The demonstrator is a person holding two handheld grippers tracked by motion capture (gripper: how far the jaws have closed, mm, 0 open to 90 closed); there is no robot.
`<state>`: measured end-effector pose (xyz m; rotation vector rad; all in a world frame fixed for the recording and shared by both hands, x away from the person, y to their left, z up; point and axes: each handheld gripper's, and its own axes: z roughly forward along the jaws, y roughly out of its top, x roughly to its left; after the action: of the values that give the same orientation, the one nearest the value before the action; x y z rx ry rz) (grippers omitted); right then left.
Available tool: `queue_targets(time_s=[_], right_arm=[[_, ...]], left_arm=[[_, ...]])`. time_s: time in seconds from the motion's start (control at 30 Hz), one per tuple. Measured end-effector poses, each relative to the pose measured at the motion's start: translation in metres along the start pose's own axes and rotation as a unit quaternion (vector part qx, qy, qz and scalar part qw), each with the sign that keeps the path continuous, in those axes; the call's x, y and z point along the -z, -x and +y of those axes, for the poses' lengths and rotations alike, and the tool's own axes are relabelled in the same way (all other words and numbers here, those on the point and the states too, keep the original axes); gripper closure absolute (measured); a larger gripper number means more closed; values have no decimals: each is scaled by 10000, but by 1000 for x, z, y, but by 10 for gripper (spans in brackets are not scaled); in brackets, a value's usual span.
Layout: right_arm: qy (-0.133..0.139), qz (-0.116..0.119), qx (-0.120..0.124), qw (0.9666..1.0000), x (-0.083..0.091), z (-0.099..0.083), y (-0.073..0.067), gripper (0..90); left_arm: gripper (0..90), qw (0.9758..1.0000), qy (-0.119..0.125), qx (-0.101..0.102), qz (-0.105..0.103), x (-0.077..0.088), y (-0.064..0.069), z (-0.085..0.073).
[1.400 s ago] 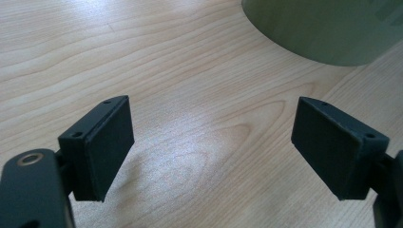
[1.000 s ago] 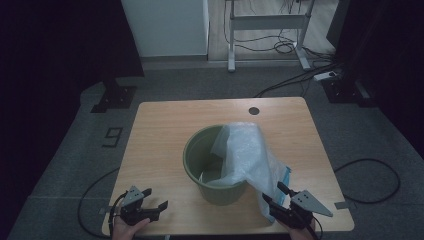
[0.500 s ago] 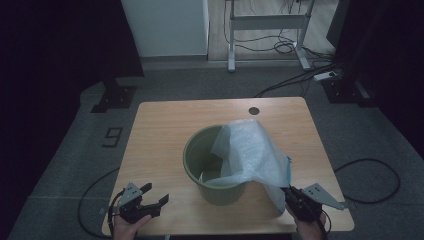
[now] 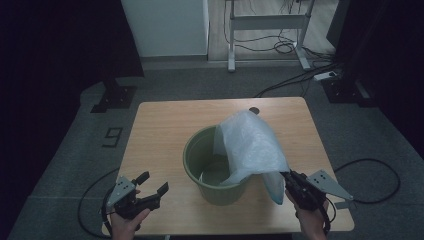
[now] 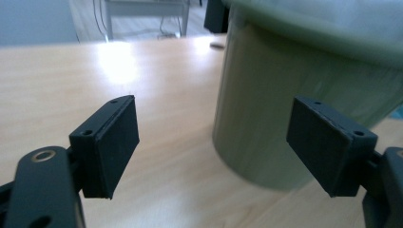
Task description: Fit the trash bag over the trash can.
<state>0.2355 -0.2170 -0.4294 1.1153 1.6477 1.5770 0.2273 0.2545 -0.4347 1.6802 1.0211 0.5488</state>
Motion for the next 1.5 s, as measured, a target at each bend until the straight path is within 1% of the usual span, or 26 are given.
queue_targets(time_s=[0.07,0.2,0.23,0.33,0.5,0.6,0.7,0.8,0.87,0.93,1.23,1.33,1.5], right_arm=[[29,43,40,10000,-1,5,-3,882],[63,110,113,9999,-2,13,-9,882],[63,129,131,9998,-2,14,-10,882],[64,203,197,9996,-5,20,-15,882],[105,291,330,9990,-10,30,-25,882],[109,373,384,9985,-13,34,-31,882],[91,439,442,9980,-16,36,-36,882],[61,506,491,9975,-19,37,-42,881],[34,533,516,9972,-20,38,-45,881],[10,569,536,9969,-22,40,-48,881],[-147,728,712,9947,-36,50,-68,881],[-220,781,769,9937,-41,50,-75,880],[-306,847,811,9926,-46,51,-83,880]], left_arm=[[179,9999,150,-67,53,2,7,10],[179,9994,293,-158,54,3,17,24],[179,9992,319,-236,12,2,23,30],[178,9988,329,-355,-81,-1,33,37],[173,9981,331,-470,-229,-10,48,46],[159,9977,320,-526,-266,-13,55,49],[152,9975,374,-538,-259,-15,61,52],[151,9975,406,-527,-245,-16,64,53],[151,9976,398,-510,-255,-18,66,53],[151,9975,374,-537,-280,-20,69,53],[146,9953,282,-738,-560,-31,92,55],[145,9947,240,-785,-620,-35,98,55],[144,9935,193,-877,-700,-42,108,55]])
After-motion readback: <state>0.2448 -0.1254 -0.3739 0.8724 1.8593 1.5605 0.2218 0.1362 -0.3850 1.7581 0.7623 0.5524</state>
